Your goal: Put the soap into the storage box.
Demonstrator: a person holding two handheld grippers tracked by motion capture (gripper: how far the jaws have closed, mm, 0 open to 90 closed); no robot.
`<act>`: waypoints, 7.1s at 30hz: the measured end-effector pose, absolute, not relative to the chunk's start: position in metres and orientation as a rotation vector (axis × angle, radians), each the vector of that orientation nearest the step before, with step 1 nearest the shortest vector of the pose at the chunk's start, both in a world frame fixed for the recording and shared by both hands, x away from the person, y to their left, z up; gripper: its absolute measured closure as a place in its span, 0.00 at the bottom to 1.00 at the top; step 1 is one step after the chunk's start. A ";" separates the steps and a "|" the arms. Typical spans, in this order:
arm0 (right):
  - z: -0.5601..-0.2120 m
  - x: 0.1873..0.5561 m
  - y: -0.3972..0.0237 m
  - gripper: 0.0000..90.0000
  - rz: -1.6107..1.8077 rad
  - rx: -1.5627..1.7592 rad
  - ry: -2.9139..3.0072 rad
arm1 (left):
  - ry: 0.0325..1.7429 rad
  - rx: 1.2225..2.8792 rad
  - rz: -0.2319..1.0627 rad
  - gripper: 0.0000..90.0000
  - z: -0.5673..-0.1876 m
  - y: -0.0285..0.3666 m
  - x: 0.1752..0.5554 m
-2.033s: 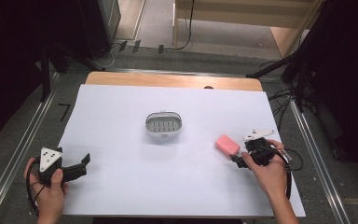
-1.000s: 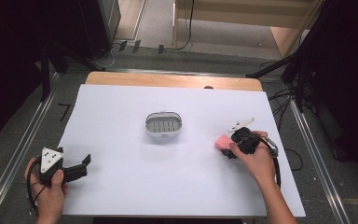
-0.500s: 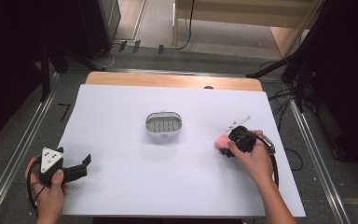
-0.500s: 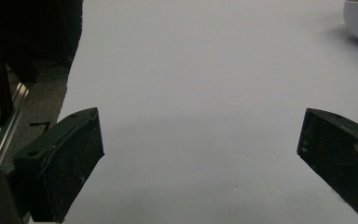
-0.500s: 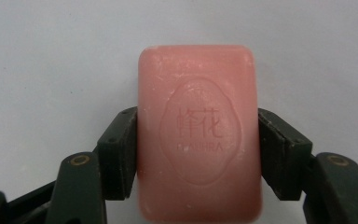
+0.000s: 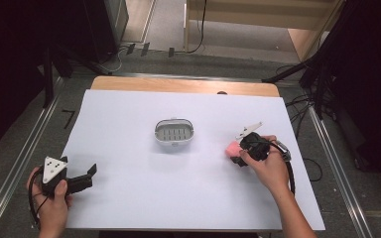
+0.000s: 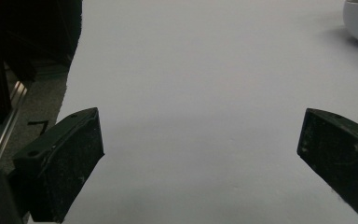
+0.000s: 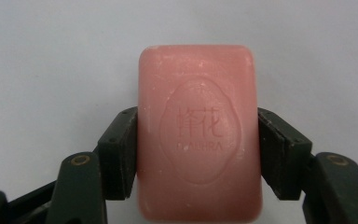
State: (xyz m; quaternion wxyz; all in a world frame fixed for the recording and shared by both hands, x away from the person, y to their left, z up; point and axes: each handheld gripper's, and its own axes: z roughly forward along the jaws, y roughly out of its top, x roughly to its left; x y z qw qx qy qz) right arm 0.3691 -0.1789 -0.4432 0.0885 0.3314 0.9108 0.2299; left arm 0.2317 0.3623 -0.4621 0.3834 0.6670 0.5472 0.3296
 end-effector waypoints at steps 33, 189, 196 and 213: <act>-0.401 0.387 -0.133 0.43 0.778 0.625 2.735 | 1.393 1.703 0.840 0.01 -0.462 0.362 0.232; -0.396 0.418 -0.069 0.06 1.059 0.602 2.704 | 1.396 1.681 0.845 0.01 -0.462 0.363 0.230; -0.403 0.410 -0.087 0.01 1.023 0.680 2.658 | 1.397 1.681 0.845 0.01 -0.462 0.364 0.230; -0.422 0.388 -0.132 0.00 1.050 0.823 2.603 | 1.401 1.679 0.849 0.01 -0.462 0.363 0.230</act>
